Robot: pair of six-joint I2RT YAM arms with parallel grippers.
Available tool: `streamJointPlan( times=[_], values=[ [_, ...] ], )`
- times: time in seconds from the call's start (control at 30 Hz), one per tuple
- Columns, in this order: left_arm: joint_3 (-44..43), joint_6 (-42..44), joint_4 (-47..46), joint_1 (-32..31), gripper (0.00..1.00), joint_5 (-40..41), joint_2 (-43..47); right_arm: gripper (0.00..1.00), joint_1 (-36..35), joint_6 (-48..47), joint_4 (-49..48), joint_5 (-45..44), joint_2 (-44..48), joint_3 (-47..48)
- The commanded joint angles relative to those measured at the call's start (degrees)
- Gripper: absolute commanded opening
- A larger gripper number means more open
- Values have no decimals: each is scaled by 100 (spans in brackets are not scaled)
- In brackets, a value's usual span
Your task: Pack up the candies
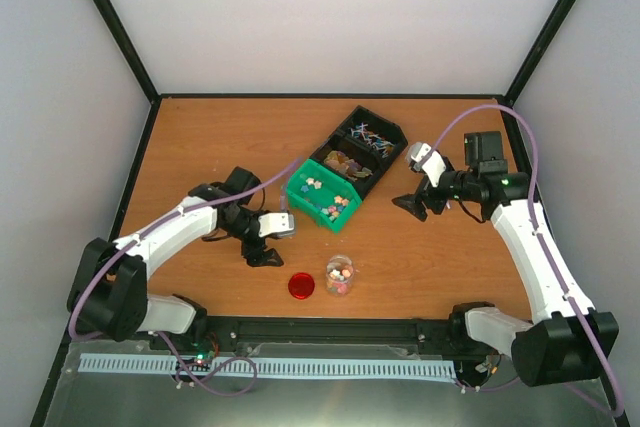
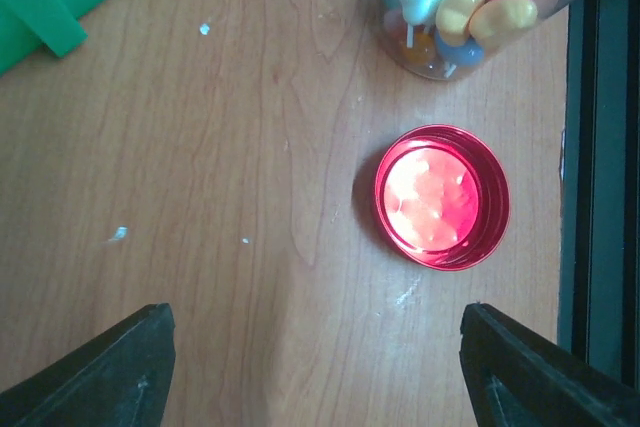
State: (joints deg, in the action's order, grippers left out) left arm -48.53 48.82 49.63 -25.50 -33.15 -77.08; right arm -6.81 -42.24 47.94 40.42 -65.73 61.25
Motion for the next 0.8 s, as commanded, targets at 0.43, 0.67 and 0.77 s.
streamJointPlan(
  times=[0.43, 0.67, 0.77],
  values=[
    [440, -823, -1325, -1035, 63, 462, -482, 100, -31, 930, -909, -874, 367, -180],
    [487, -1330, -1950, -1652, 54, 949, -999, 100, -31, 817, -797, -881, 352, -133],
    [451, -1459, -1977, -1780, 48, 1171, -1201, 100, -31, 694, -658, -913, 304, -67]
  ],
)
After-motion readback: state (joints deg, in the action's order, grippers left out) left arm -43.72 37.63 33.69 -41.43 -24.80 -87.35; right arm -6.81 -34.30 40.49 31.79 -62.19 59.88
